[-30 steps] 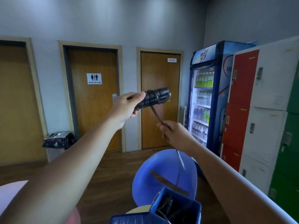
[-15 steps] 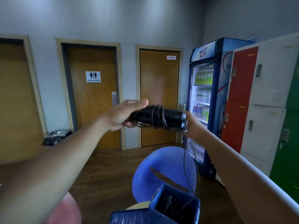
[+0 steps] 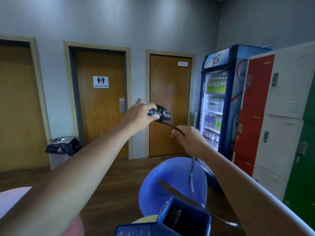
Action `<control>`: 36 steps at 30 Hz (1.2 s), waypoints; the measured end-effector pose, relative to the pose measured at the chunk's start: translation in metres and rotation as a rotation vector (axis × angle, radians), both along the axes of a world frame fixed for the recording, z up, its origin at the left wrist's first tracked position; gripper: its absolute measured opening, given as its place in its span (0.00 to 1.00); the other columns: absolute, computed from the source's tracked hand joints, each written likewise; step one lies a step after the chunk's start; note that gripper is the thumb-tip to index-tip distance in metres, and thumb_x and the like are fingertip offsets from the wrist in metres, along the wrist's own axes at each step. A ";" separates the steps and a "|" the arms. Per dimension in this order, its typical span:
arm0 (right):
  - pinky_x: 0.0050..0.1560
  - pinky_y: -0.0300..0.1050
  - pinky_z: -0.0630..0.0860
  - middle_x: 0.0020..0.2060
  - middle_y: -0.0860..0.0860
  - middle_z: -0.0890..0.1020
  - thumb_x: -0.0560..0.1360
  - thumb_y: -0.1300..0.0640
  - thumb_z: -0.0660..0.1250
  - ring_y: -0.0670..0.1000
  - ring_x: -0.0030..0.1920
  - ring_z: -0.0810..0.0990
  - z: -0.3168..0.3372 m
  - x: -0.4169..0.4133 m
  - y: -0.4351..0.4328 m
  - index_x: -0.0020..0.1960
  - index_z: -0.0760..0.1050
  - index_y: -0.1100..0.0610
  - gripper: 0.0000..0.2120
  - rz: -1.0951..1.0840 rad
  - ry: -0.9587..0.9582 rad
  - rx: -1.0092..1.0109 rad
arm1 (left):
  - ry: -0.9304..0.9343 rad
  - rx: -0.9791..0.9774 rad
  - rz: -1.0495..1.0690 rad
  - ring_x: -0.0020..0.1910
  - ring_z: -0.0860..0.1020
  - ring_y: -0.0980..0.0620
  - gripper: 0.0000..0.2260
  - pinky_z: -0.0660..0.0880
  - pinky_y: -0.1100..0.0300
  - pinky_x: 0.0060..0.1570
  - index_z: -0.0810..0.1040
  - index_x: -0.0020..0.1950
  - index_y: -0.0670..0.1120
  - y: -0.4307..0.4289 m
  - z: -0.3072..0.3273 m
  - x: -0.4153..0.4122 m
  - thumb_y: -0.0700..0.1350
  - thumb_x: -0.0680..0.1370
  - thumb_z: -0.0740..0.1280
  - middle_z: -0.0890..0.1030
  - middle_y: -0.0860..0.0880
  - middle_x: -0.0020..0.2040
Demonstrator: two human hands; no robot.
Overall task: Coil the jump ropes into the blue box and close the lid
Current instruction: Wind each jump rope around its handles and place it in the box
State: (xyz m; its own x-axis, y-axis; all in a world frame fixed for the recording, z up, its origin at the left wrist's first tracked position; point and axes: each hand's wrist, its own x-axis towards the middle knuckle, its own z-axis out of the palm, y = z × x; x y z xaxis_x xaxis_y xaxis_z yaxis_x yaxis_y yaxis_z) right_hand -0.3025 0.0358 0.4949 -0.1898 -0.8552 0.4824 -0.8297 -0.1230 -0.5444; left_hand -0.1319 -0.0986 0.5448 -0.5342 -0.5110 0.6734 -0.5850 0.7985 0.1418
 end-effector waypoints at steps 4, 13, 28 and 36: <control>0.33 0.46 0.68 0.30 0.48 0.77 0.81 0.47 0.64 0.50 0.31 0.74 0.008 -0.019 0.005 0.39 0.77 0.48 0.13 -0.082 0.102 -0.114 | -0.410 0.305 -0.243 0.49 0.77 0.49 0.09 0.71 0.58 0.45 0.80 0.54 0.56 0.007 0.000 0.010 0.58 0.78 0.69 0.77 0.55 0.49; 0.31 0.45 0.68 0.23 0.44 0.71 0.82 0.56 0.60 0.44 0.23 0.67 -0.008 -0.019 -0.005 0.37 0.76 0.53 0.15 -0.010 -0.269 -0.149 | 0.342 1.234 -0.828 0.30 0.68 0.55 0.22 0.69 0.68 0.24 0.81 0.57 0.44 0.037 0.018 0.029 0.60 0.75 0.70 0.79 0.43 0.43; 0.29 0.41 0.65 0.28 0.45 0.75 0.82 0.46 0.60 0.44 0.27 0.71 0.013 -0.023 0.000 0.41 0.74 0.47 0.13 -0.098 0.079 -0.268 | -0.302 0.262 -0.204 0.48 0.76 0.54 0.12 0.72 0.59 0.46 0.82 0.61 0.52 -0.005 0.004 0.024 0.54 0.79 0.69 0.78 0.51 0.51; 0.32 0.44 0.66 0.29 0.46 0.74 0.84 0.50 0.57 0.48 0.29 0.70 -0.012 -0.019 -0.015 0.39 0.73 0.50 0.16 -0.085 -0.098 -0.147 | 0.361 1.208 -0.868 0.32 0.72 0.52 0.24 0.74 0.65 0.27 0.82 0.57 0.42 0.027 0.010 0.022 0.60 0.73 0.73 0.75 0.39 0.46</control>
